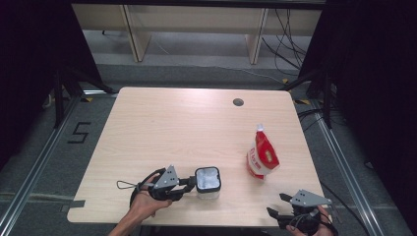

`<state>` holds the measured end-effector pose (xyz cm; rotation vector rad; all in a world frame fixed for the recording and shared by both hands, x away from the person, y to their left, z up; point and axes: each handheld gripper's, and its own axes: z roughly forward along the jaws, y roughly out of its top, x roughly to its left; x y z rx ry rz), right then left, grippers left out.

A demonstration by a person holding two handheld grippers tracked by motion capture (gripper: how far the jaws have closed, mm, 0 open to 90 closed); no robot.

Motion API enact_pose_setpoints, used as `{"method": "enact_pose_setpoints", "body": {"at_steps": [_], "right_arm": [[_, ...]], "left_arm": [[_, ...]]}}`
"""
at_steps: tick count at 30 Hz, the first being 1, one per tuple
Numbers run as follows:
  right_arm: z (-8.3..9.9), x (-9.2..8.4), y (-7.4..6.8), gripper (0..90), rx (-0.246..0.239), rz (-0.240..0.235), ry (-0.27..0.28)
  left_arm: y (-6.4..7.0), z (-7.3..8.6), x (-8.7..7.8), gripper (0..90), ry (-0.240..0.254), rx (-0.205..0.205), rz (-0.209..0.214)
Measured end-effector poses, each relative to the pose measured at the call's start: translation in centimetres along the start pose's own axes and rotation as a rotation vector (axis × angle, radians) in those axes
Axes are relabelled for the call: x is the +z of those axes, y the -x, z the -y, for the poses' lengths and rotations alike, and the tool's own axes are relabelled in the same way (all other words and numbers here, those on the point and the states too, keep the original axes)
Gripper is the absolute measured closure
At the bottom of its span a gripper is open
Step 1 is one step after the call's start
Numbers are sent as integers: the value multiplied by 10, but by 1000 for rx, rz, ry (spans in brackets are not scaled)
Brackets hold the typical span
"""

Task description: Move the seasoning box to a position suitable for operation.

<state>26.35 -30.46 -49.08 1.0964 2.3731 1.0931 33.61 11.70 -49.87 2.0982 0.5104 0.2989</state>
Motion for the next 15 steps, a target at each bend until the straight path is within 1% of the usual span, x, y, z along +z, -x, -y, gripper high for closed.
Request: {"method": "enact_pose_setpoints", "body": {"at_steps": [1,6,9,11,12,13,15], "right_arm": [[0,0,1,314,-7,0,0],[0,0,1,314,-9,-4,3],[0,1,0,313,-23,-7,6],[0,1,-2,313,9,-15,2],[0,0,-2,313,-1,1,-1],[-1,0,0,313,-16,0,2],[-1,0,0,313,-16,0,2]], "left_arm": [[0,0,0,729,1,0,0],[0,0,0,728,1,-1,-1],[0,0,0,727,-5,6,-6],[0,0,0,727,-10,7,-7],[-1,0,0,727,-19,14,-18],[-2,0,0,728,-21,14,-24],[-1,0,0,728,-11,7,-35]]}}
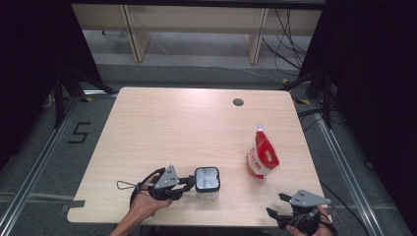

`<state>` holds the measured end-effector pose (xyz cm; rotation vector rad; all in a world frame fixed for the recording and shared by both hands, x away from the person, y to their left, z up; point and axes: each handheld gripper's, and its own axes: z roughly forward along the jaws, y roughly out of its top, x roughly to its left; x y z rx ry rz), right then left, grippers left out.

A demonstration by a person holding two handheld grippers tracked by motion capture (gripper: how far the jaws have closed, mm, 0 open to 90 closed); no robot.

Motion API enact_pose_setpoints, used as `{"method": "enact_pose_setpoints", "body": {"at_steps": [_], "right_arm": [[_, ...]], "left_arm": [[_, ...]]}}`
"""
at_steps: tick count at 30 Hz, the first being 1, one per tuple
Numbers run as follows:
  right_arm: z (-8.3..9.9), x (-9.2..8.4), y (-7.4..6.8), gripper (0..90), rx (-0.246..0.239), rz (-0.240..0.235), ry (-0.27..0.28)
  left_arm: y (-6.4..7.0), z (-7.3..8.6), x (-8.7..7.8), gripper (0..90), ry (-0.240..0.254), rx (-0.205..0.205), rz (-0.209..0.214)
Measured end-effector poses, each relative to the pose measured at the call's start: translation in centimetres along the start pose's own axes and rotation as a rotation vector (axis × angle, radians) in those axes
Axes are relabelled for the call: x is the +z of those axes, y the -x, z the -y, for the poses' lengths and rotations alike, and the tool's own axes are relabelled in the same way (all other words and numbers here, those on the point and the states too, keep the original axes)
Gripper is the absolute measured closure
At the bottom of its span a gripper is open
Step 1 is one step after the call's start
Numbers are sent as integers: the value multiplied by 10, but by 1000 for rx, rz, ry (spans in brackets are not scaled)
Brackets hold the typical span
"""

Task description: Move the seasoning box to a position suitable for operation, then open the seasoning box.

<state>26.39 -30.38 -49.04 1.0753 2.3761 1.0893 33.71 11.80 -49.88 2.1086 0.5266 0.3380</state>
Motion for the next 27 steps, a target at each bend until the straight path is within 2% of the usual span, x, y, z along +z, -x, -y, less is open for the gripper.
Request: {"method": "enact_pose_setpoints", "body": {"at_steps": [2,4,6,7,8,9,11,16,19,22,23,24,25,26,27], "right_arm": [[0,0,0,313,-3,6,2],[0,0,0,313,1,0,0],[0,0,0,313,6,1,-2],[0,0,0,313,7,2,-3],[0,0,0,313,7,2,-3],[0,0,0,313,3,0,-1],[0,0,-1,313,2,-2,-3],[0,0,-1,313,-4,-5,-4],[0,0,0,313,-23,2,5],[-1,0,-3,313,7,3,-3],[-1,0,-4,313,7,1,-2],[-2,0,-3,313,-16,-2,-3],[-2,0,-3,313,-16,-2,-3],[-2,0,-5,313,-3,1,-4],[-2,1,-4,313,-19,10,3]], "left_arm": [[0,0,0,720,0,-11,3],[0,0,-1,685,-5,1,2],[0,0,-2,606,-15,-3,14],[0,0,-4,499,-3,-22,3],[0,0,-4,458,-3,-22,3],[0,-1,-7,458,-4,-39,1],[1,-3,-14,379,3,-37,0],[6,-8,-32,314,28,-52,-14],[9,-12,-37,320,54,-67,-8],[11,-17,-44,350,81,-59,5],[12,-19,-46,371,92,-44,5],[13,-21,-48,440,110,-52,1],[13,-22,-50,440,122,-54,-2],[13,-24,-53,480,138,-63,-3],[12,-24,-54,563,152,-72,-1]]}}
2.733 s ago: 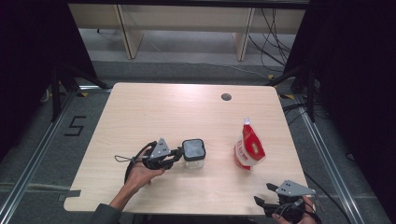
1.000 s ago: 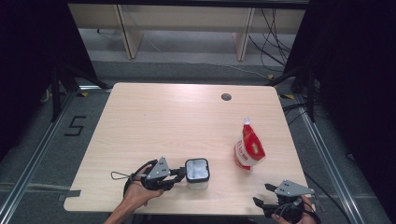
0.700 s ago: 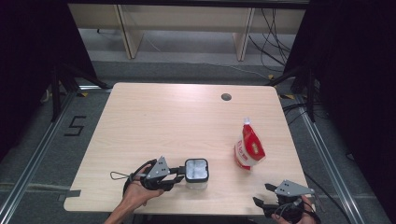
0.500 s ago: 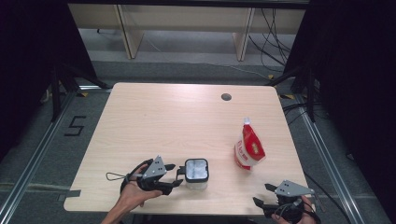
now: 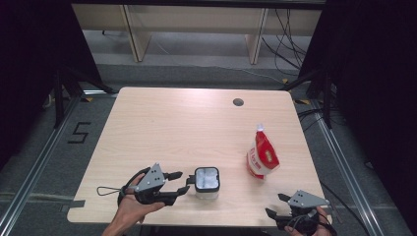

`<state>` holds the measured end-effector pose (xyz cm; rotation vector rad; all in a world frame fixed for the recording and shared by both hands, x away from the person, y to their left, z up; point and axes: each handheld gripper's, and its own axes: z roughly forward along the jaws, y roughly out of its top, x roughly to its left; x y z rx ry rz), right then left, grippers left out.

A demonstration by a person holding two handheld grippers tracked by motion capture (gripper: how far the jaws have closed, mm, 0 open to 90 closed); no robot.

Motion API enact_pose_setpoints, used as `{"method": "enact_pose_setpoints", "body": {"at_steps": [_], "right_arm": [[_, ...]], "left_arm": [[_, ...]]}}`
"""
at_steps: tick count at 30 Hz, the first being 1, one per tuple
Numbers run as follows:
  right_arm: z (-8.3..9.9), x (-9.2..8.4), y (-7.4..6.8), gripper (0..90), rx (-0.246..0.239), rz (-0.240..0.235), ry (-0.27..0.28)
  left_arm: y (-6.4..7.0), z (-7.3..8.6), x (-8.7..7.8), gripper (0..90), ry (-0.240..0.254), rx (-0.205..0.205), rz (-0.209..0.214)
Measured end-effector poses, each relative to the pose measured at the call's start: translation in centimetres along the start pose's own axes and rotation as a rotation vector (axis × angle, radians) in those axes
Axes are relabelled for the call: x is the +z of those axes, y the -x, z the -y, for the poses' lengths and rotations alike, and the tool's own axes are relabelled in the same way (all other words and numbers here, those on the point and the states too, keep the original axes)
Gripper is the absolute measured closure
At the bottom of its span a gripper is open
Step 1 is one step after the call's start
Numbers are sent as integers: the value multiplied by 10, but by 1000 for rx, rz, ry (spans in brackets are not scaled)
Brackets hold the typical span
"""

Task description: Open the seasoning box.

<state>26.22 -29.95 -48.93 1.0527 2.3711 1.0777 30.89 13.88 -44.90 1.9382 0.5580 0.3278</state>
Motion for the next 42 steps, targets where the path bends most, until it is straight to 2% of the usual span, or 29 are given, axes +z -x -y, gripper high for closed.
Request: {"method": "enact_pose_setpoints", "body": {"at_steps": [1,2,3,5,7,9,10,11,12,13,15,16,19,23,27,28,36,37,39,41,42], "right_arm": [[0,0,-1,313,7,-4,-10],[0,0,-1,313,6,-5,-12],[0,0,-4,313,33,-3,-16],[-1,0,-3,313,16,-4,-12],[-1,0,-3,313,16,-4,-12],[-1,0,-3,313,18,-4,-9],[-1,1,-2,313,0,-8,-5],[0,0,-1,313,4,-2,-7],[0,0,-1,313,4,-2,-7],[0,0,-4,313,32,-3,-14],[0,0,-3,313,17,-5,-8],[-1,0,-3,313,15,-5,-11],[-1,1,-3,313,13,-8,-10],[-1,1,-3,313,14,-8,-12],[-1,1,-3,313,13,-7,-12],[-1,1,-2,313,0,-10,-9],[-2,1,-4,314,-9,-8,7],[-3,2,-5,335,-7,-20,11],[-4,2,-6,356,-15,-21,16],[-5,2,-8,423,-70,-41,40],[-6,2,-10,452,-74,-48,51]], "left_arm": [[-1,-1,-1,626,7,10,-4],[0,-2,-1,678,13,-13,-15],[0,-2,-1,729,19,-10,-15],[0,-3,3,829,19,-26,-16],[-2,-5,8,850,10,-15,-10],[-1,-6,14,885,7,-28,-15],[-2,-7,17,889,2,-10,-19],[-2,-7,19,890,-8,-5,-26],[-2,-7,19,890,-8,-5,-26],[-2,-6,20,890,-16,-11,-30],[-3,-5,22,891,-18,-19,-33],[-4,-5,23,891,-19,-4,-28],[-4,-3,26,891,-14,-32,-33],[-6,-3,27,891,-18,-18,-33],[-6,-3,27,891,-20,-22,-37],[-6,-3,27,891,-19,-19,-39],[-6,0,27,891,-7,-40,-38],[-5,1,28,891,14,-67,-41],[-6,2,27,890,19,-66,-37],[-7,2,28,891,23,-69,-32],[-7,3,28,891,26,-76,-32]]}}
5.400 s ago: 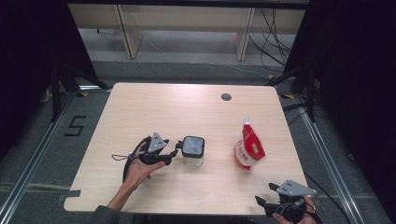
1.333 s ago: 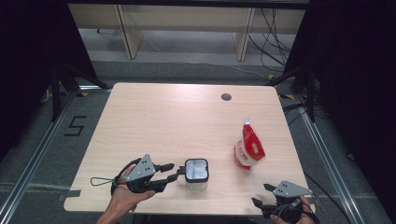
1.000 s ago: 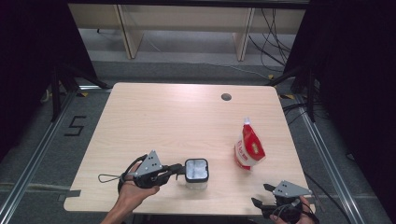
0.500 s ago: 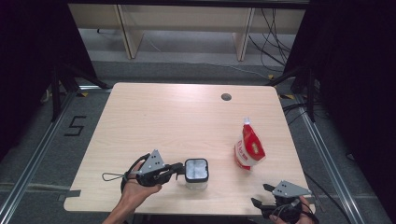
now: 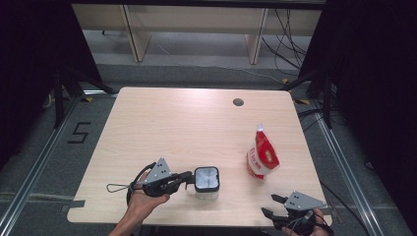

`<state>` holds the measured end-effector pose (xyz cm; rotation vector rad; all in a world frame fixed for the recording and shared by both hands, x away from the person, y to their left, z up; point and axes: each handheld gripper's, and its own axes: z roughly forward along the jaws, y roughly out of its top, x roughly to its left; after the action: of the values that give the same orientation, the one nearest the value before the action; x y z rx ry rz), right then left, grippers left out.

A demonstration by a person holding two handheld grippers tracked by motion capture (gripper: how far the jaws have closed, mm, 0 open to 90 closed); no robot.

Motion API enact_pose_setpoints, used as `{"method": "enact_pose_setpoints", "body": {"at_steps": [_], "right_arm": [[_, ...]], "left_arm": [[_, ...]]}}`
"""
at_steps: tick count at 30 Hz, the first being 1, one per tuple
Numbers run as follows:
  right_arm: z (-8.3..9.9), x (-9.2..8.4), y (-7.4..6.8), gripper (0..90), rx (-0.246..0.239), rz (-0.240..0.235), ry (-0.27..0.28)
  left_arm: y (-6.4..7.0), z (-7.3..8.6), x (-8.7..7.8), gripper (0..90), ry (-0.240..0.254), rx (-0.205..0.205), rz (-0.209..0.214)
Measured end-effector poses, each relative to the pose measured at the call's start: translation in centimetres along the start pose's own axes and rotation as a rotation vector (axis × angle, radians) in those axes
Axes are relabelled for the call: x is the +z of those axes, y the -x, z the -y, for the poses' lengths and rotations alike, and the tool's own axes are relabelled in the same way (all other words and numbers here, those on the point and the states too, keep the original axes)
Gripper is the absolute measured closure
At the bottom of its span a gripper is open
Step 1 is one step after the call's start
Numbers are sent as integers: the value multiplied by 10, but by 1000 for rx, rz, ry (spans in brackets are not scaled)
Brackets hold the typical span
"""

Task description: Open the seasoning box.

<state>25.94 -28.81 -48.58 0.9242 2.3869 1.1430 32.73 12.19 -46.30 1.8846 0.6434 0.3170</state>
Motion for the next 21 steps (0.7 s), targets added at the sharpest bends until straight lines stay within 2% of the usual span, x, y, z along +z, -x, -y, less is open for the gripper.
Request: {"method": "enact_pose_setpoints", "body": {"at_steps": [2,4,5,7,9,10,11,21], "right_arm": [[-3,-1,-2,498,-21,1,43],[-8,0,-5,534,-15,-9,93],[-10,0,-8,544,3,-18,107],[-16,9,-9,589,-28,-51,139],[-18,10,-10,600,-40,-37,136],[-22,14,-10,614,-58,-48,129],[-27,21,-13,634,-55,-63,141],[-49,43,-22,718,-100,-99,186]], "left_arm": [[0,1,-1,890,-1,-7,-3],[-1,1,0,891,9,-3,6],[-1,1,0,891,10,-10,7],[0,2,0,891,14,-23,2],[0,2,0,891,16,-24,2],[0,2,0,891,18,-23,0],[0,3,0,890,22,-22,2],[-2,5,-1,891,31,-49,8]]}}
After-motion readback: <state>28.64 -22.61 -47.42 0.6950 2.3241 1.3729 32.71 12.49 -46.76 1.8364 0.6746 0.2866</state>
